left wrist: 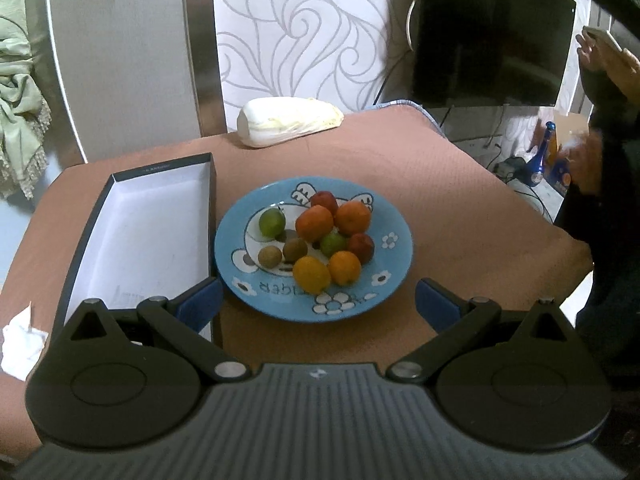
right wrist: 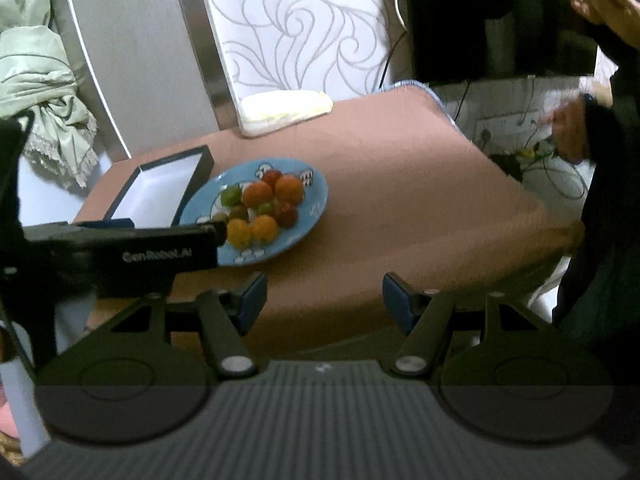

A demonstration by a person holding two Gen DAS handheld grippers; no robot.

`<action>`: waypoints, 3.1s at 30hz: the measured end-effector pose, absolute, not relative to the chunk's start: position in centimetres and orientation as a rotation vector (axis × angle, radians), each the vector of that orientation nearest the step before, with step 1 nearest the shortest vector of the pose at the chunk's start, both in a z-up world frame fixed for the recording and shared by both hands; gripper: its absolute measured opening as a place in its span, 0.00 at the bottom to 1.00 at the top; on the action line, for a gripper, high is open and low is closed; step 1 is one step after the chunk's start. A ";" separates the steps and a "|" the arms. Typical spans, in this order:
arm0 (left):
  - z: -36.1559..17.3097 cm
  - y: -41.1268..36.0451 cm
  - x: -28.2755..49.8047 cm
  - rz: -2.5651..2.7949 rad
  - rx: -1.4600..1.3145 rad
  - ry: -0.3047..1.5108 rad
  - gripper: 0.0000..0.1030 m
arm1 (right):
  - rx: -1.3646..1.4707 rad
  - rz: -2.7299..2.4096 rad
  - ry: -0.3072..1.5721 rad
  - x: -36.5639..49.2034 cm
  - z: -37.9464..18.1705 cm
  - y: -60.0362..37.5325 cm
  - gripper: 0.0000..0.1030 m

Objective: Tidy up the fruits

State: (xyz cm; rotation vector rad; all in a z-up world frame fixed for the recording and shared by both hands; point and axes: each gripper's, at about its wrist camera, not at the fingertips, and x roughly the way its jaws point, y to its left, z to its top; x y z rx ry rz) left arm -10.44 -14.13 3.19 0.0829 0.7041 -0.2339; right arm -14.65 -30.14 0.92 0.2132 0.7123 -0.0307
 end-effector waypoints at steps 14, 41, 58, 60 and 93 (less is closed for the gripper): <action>3.7 -15.4 -13.5 -0.256 0.110 0.688 1.00 | 0.176 0.023 0.732 -15.7 0.6 -29.7 0.64; 2.9 -14.8 -12.6 -0.218 0.114 0.724 1.00 | 0.165 0.059 0.749 -15.0 0.4 -29.0 0.64; 2.7 -15.0 -12.1 -0.218 0.117 0.735 1.00 | 0.167 0.064 0.757 -14.4 0.2 -29.1 0.64; 2.7 -15.0 -12.1 -0.219 0.118 0.735 1.00 | 0.168 0.065 0.758 -14.4 0.2 -29.0 0.64; 2.6 -15.8 -11.3 -0.218 0.130 0.737 1.00 | 0.174 0.065 0.753 -14.0 -0.1 -30.1 0.64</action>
